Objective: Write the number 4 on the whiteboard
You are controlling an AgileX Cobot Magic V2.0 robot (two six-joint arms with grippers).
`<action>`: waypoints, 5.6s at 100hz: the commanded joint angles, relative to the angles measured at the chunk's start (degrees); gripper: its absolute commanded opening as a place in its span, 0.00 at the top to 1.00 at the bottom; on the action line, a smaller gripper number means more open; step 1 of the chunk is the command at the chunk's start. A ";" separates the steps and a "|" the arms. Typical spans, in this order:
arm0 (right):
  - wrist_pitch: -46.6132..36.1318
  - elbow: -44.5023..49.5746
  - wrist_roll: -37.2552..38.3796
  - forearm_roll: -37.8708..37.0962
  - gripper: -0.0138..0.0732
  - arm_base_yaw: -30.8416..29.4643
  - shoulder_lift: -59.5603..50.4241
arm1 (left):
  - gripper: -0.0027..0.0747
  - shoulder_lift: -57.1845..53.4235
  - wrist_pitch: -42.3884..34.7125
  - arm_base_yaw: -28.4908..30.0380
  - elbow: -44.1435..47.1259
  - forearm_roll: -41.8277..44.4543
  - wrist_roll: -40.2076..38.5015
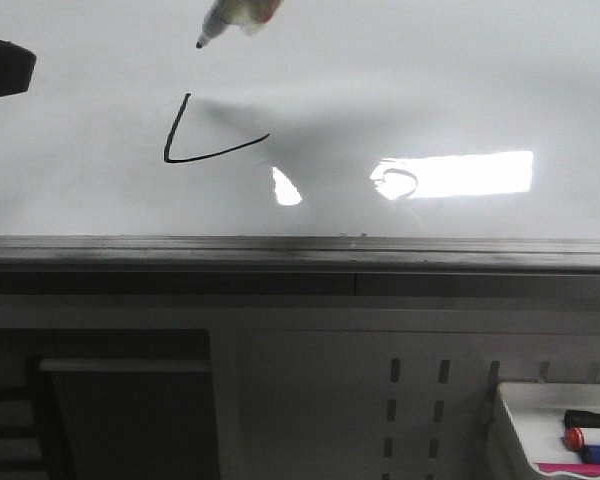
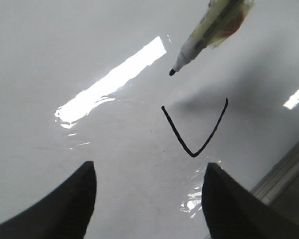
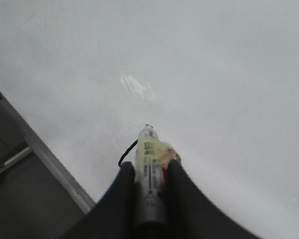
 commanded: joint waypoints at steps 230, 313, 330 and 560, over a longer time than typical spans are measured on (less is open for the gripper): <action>2.57 -1.90 -0.90 0.51 0.33 13.65 -5.77 | 0.99 14.92 26.36 -2.69 -16.48 -46.27 -0.60; 1.97 4.47 -0.90 -0.34 0.92 11.87 -15.15 | 0.72 1.76 23.00 -2.60 -16.45 -39.03 0.53; -5.31 14.05 -0.90 -1.49 0.92 11.87 -23.53 | 0.99 -10.66 22.47 -2.60 -12.62 -34.35 0.53; -16.31 47.91 -0.90 -2.79 0.92 11.87 -54.97 | 0.99 -55.51 37.28 20.96 23.45 -26.44 -0.61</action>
